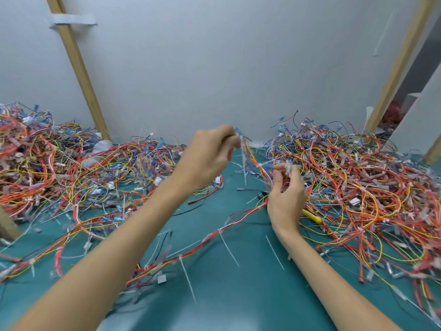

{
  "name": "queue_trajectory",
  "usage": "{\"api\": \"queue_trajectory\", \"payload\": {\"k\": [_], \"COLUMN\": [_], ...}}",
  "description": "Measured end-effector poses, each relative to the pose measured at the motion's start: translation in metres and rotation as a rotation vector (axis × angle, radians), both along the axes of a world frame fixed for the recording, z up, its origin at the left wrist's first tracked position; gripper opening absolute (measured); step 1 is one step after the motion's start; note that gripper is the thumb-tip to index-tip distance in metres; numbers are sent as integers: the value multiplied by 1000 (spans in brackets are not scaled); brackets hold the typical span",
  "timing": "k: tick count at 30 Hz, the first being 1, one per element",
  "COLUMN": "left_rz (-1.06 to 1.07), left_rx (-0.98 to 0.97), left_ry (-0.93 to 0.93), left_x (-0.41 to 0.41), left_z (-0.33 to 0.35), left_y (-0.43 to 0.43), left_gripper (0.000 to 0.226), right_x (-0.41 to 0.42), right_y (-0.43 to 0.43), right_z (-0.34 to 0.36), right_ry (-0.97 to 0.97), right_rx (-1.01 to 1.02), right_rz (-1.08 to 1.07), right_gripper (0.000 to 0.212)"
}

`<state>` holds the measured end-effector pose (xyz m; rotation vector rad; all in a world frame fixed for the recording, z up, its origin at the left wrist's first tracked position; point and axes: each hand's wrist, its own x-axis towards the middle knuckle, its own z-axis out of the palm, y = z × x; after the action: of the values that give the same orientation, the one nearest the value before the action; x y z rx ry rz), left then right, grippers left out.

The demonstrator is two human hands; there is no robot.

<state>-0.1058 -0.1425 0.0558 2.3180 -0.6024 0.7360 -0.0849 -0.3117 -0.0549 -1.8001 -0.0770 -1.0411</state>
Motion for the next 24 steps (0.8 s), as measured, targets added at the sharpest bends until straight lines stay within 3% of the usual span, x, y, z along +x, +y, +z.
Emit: {"api": "queue_trajectory", "payload": {"k": [2, 4, 6, 8, 10, 12, 15, 18, 21, 24], "left_rz": [-193, -275, -208, -98, -63, -65, -153, -162, -43, 38], "left_rx": [-203, -202, -82, -75, -101, -48, 66, 124, 205, 248], "left_ry": [324, 507, 400, 295, 282, 271, 307, 396, 413, 384], "left_x": [-10, -18, -20, -16, -12, -12, -19, -28, -34, -39], "left_z": [-2, -11, -22, -30, -36, -41, -50, -74, -108, -129], "left_y": [-21, -38, -48, -50, -45, -34, -11, 16, 47, 79], "left_gripper": [19, 20, 17, 18, 23, 27, 39, 53, 42, 30], "right_x": [-2, -1, 0, 0, 3, 6, 14, 21, 25, 24], "right_y": [0, -3, -5, -7, -9, -11, -17, -24, -28, -29], "right_z": [-1, -6, -9, -12, -17, -19, -21, -20, -22, -19], "right_ry": [-57, -9, 119, 188, 245, 358, 381, 377, 344, 230], "right_rx": [18, 52, 6, -266, -528, -580, -458, -146, 120, 211], "right_rz": [0, 116, 289, 274, 172, 128, 140, 149, 135, 80], "right_gripper": [8, 5, 31, 55, 65, 62, 40, 23, 18, 19]}}
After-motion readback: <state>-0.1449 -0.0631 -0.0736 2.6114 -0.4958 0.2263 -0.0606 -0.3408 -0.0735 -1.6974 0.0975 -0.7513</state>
